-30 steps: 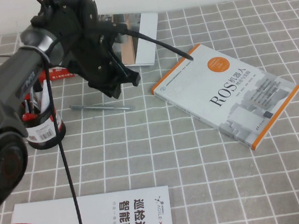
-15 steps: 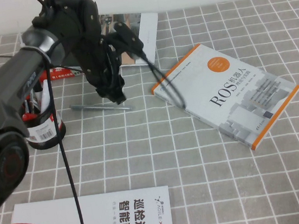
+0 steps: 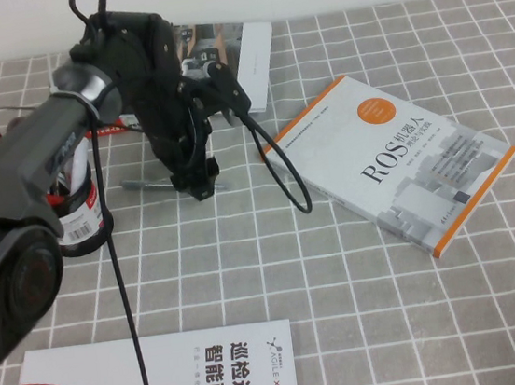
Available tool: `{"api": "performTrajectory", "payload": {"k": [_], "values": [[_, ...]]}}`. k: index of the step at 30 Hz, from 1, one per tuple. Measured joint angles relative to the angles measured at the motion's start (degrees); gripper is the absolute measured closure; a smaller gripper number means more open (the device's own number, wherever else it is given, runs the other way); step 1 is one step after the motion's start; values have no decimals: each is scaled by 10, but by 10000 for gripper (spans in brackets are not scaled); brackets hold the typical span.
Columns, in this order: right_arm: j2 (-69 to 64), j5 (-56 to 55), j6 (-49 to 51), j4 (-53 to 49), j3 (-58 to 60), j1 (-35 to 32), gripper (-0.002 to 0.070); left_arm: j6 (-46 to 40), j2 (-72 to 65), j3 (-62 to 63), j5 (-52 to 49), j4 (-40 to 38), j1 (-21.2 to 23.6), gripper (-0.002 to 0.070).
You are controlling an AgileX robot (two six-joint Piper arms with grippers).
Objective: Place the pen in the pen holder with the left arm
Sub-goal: Pick up the pen on the table
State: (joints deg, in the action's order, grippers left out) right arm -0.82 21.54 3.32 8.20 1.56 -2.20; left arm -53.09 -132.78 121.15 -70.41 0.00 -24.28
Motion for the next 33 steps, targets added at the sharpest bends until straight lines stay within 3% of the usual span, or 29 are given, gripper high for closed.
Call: {"api": "performTrajectory", "payload": {"k": [6, 24, 33], "values": [[0, 0, 0, 0, 0, 0, 691, -13, -19, 0, 0, 6, 6, 221], [0, 0, 0, 0, 0, 0, 691, -71, -29, 4, 10, 8, 25, 218], [0, 0, 0, 0, 0, 0, 691, -53, -34, 4, -9, -8, 27, 379]]}}
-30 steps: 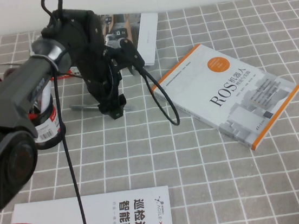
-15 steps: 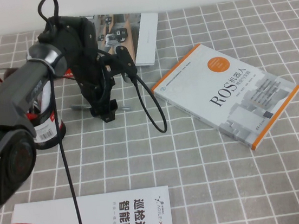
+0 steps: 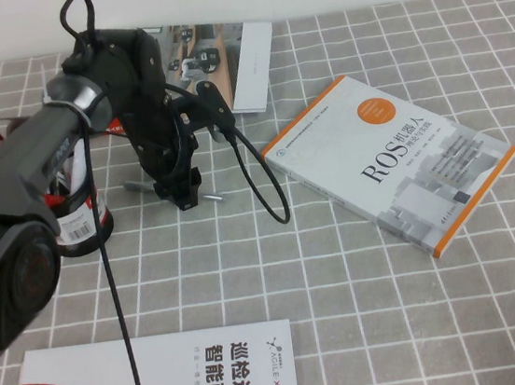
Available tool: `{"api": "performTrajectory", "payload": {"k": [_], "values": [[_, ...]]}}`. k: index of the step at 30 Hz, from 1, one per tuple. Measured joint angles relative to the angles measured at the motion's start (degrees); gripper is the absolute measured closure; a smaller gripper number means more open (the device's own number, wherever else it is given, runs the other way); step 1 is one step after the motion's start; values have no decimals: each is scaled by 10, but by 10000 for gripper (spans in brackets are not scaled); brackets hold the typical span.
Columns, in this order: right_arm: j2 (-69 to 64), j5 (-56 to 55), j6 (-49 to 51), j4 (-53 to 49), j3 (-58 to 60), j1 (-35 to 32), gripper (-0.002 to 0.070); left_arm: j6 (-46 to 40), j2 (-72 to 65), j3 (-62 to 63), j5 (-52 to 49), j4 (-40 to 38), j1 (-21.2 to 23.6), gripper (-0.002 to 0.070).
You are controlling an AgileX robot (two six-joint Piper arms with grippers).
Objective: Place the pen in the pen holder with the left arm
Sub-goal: Pick up the pen on the table, then place the pen onto the pen holder
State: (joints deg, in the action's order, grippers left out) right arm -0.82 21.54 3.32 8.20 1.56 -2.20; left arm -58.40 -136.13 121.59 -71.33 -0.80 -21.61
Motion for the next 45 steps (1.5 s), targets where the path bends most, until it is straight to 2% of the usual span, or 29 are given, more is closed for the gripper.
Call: {"api": "performTrajectory", "payload": {"k": [9, 17, 28, 36, 45], "values": [[0, 0, 0, 0, 0, 0, 692, 4, 0, 0, -3, 1, -1, 420], [0, 0, 0, 0, 0, 0, 691, 23, 0, 0, -3, 20, -2, 624], [0, 0, 0, 0, 0, 0, 691, 46, 0, 2, 0, 27, -3, 625], [0, 0, 0, 0, 0, 0, 691, 171, -6, 69, 4, 16, -6, 625], [0, 0, 0, 0, 0, 0, 691, 255, 19, 183, 3, -59, -9, 625]]}}
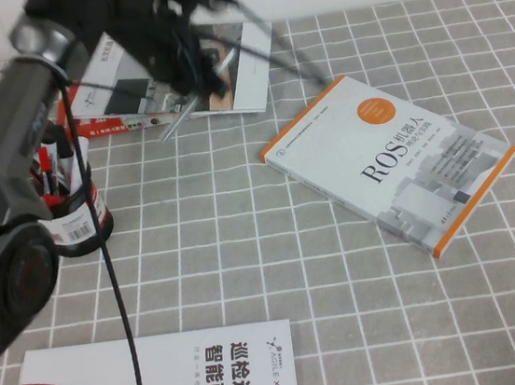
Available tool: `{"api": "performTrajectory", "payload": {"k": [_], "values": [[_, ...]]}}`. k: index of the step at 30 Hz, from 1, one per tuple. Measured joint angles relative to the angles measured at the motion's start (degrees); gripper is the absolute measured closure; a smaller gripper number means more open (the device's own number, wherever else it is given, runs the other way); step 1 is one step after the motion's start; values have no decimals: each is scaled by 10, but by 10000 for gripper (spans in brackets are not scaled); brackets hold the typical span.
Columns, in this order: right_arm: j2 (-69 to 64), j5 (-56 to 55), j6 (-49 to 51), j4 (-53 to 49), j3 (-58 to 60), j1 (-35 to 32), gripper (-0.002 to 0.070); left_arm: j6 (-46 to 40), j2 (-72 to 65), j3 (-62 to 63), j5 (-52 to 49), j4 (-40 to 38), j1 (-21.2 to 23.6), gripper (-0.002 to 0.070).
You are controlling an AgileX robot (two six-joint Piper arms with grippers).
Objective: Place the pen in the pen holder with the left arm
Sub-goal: Place the pen onto the pen holder
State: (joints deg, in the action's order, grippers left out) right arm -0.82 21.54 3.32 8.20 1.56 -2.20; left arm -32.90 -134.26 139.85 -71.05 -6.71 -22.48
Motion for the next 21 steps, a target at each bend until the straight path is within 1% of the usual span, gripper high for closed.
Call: {"api": "performTrajectory", "payload": {"k": [4, 7, 10, 15, 21], "values": [[0, 0, 0, 0, 0, 0, 691, 39, 19, 38, -5, -22, -5, 625], [0, 0, 0, 0, 0, 0, 691, 73, 33, 62, -7, -4, -15, 625], [0, 0, 0, 0, 0, 0, 692, 121, 53, 69, -3, 25, -34, 625], [0, 0, 0, 0, 0, 0, 691, 161, 90, 71, 28, 79, -84, 625], [0, 0, 0, 0, 0, 0, 691, 193, 121, 73, 31, 136, -159, 625]]}}
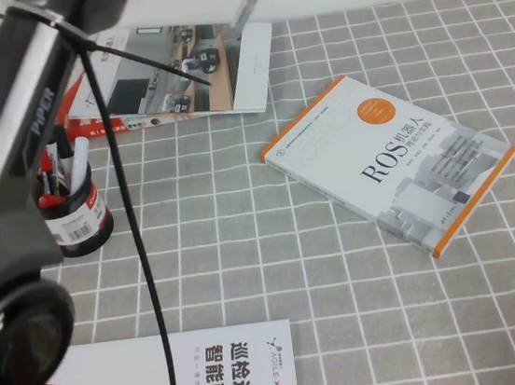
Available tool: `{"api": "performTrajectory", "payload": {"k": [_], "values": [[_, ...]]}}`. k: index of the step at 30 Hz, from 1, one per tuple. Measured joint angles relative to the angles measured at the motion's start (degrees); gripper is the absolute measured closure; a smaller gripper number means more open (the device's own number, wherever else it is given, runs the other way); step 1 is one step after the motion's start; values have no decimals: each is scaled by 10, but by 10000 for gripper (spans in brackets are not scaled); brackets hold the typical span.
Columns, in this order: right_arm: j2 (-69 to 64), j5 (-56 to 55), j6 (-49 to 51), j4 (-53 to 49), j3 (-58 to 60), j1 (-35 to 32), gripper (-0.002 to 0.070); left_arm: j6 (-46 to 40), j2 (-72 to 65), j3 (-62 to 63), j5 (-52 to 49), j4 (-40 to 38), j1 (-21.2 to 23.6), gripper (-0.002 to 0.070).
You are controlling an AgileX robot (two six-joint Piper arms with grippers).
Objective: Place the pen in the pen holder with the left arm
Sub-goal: Place the pen onto the pen holder
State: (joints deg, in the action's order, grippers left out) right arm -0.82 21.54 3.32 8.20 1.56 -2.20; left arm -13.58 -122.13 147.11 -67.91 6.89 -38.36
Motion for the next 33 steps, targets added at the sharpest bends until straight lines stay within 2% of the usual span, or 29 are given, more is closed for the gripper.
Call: {"api": "performTrajectory", "payload": {"k": [9, 26, 33], "values": [[0, 0, 0, 0, 0, 0, 691, 23, 19, 0, 0, 23, -39, 625], [0, 0, 0, 0, 0, 0, 691, 23, 62, -3, 15, 29, -39, 625], [0, 0, 0, 0, 0, 0, 691, 30, 121, -62, 52, 54, -44, 625]]}}
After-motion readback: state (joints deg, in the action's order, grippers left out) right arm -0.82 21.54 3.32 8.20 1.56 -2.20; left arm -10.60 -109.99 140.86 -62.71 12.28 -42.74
